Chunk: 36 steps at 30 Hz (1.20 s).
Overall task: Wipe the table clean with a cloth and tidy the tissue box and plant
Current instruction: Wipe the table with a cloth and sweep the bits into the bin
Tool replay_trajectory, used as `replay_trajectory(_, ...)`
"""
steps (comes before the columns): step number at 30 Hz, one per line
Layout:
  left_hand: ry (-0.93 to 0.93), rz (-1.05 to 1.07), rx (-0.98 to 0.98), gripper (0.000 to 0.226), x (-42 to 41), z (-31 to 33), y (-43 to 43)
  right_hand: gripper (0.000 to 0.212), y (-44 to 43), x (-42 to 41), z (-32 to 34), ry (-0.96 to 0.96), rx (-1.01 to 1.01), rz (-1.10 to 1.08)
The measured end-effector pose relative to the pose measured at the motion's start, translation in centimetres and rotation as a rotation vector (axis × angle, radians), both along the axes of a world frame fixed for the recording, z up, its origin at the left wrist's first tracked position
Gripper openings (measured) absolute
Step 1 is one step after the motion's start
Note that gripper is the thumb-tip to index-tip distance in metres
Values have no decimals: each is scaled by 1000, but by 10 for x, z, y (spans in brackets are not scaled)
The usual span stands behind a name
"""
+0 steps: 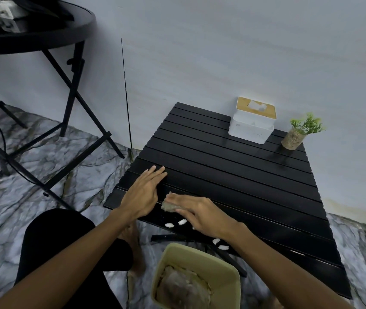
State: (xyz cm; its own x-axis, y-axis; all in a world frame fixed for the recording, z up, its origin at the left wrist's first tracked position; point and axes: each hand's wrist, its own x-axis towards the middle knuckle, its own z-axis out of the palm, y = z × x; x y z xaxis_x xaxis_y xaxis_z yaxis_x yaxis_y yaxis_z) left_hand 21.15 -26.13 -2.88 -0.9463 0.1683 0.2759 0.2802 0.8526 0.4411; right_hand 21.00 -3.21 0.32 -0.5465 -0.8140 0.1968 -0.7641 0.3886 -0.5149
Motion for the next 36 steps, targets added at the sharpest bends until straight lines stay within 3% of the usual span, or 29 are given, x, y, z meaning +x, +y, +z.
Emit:
replay_trajectory(8, 18, 1, -13, 60, 0, -2, -2, 39, 20, 30, 4, -42, 63, 141)
replay_trajectory(13, 35, 0, -23, 58, 0, -1, -2, 37, 35, 46, 11, -109, 19, 85)
replay_trajectory(16, 49, 2, -17, 54, 0, -1, -1, 36, 60, 45, 25, -178, -175, -129)
replay_trajectory(19, 60, -1, -14, 55, 0, -1, 0, 38, 108, 35, 39, -165, -327, -481)
replay_trajectory(23, 68, 0, -21, 55, -1, -1, -1, 27, 182, 22, 22, 12, -229, -899)
replay_trajectory(25, 68, 3, -20, 54, -2, -2, 0, 28, 199, 22, 1, 25, -181, -988)
replay_trajectory(33, 63, 18, -22, 53, -2, -1, 1, 32, 144, 39, -14, 190, -157, -790)
replay_trajectory(36, 60, 19, -29, 52, -1, -1, 1, 40, 117, 56, -16, 117, -138, -662)
